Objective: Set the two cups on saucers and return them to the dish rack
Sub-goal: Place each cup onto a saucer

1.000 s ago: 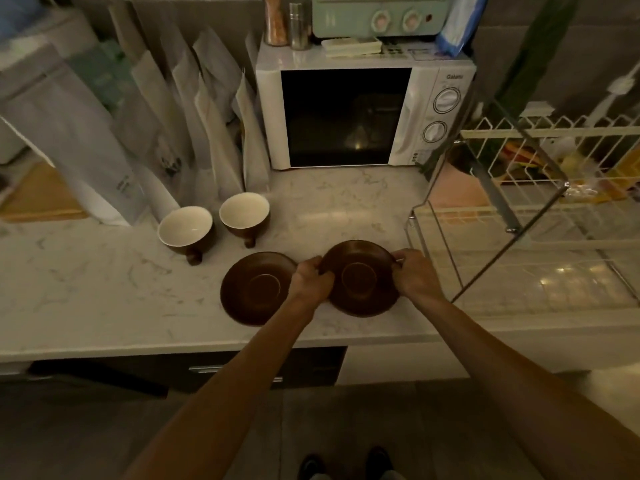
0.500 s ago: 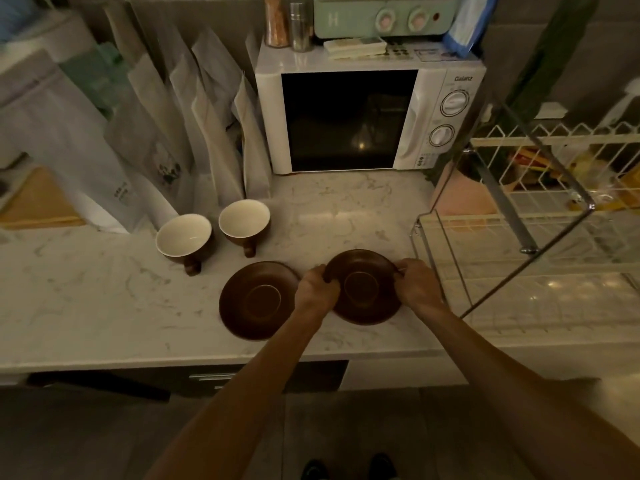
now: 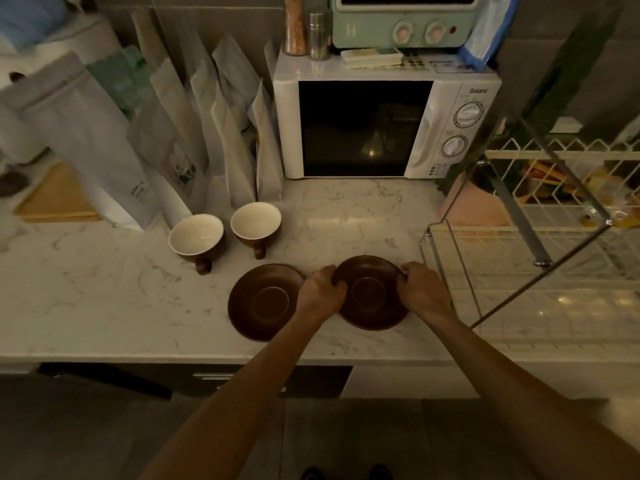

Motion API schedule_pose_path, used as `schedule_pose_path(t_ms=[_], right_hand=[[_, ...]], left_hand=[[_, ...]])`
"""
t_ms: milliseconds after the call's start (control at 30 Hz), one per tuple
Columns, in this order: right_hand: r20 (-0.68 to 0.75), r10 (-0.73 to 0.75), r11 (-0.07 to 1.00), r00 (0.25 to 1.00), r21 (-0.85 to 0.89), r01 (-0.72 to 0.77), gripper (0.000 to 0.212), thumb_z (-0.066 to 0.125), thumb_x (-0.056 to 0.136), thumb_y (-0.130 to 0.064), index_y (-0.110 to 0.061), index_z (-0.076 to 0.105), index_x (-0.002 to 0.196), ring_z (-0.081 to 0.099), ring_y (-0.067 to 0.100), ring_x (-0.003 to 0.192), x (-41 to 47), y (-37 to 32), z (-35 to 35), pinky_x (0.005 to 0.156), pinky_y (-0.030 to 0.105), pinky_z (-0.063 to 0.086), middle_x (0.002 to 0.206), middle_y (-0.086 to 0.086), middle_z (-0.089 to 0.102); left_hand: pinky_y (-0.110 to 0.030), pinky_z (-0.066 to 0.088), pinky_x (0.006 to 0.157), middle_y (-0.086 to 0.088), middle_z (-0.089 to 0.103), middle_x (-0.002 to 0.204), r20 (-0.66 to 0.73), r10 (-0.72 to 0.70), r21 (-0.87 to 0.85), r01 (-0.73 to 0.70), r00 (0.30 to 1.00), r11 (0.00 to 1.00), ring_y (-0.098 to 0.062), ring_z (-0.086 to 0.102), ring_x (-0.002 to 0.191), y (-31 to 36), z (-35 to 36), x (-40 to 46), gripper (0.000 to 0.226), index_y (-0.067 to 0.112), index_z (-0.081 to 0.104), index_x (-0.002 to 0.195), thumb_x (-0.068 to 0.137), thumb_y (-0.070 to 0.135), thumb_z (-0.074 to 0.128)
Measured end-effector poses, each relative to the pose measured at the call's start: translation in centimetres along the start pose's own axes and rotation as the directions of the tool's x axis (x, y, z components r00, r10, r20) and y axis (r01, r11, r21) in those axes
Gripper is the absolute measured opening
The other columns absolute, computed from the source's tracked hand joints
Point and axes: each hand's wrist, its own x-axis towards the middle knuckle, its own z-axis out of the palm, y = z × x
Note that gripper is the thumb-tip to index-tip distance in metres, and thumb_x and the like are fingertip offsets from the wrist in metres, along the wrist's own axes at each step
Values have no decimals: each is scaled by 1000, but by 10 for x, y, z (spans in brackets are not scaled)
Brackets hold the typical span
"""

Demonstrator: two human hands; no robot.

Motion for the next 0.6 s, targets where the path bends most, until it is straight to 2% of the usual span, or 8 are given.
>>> schedule_pose_path(t_ms=[100,200,233,400,500,600], right_hand=[[-25,-64,995,998,-81,62,35,47,98,-29,-11,58,126,61,34,112,-2,-14,-5,86,40,50,123,15,64],[8,-149,984,989,-95,149,39,49,96,-33,-15,56,131,59,32,115,0,-37,-10,90,41,51,128,14,61],[26,-171,982,985,-81,173,42,50,96,-33,-17,54,134,58,31,118,2,-46,-11,93,41,50,131,13,59],[112,-244,965,963,131,229,44,56,95,-35,-18,54,136,58,26,121,15,-101,-14,99,37,47,133,7,62],[187,-280,947,942,215,239,47,57,94,-38,-19,52,136,62,26,115,24,-134,-7,98,41,51,131,7,64],[245,-297,931,923,290,223,50,58,93,-38,-19,48,139,67,25,102,36,-161,3,84,43,60,132,9,62]], left_hand=[[-35,43,99,-8,56,136,-29,47,32,-46,998,998,-26,53,126,-3,-16,-4,45,16,48,137,95,30,51],[-24,49,80,0,63,126,-124,80,-20,-83,989,996,-11,61,106,-13,-40,-1,41,25,53,132,92,35,55],[-24,50,77,1,65,123,-179,69,-43,-78,981,996,-10,62,100,-15,-51,-1,39,25,55,129,92,36,55],[-39,51,94,-5,69,114,-362,-127,-182,63,924,981,-26,62,110,-35,-110,11,44,21,57,128,87,38,56],[-51,57,84,-16,68,108,-348,-257,-324,141,902,935,-36,64,102,-50,-132,24,43,15,61,116,81,39,55],[-51,59,79,-16,62,107,-296,-325,-433,177,898,884,-36,62,100,-56,-141,33,33,10,60,115,89,30,54]])
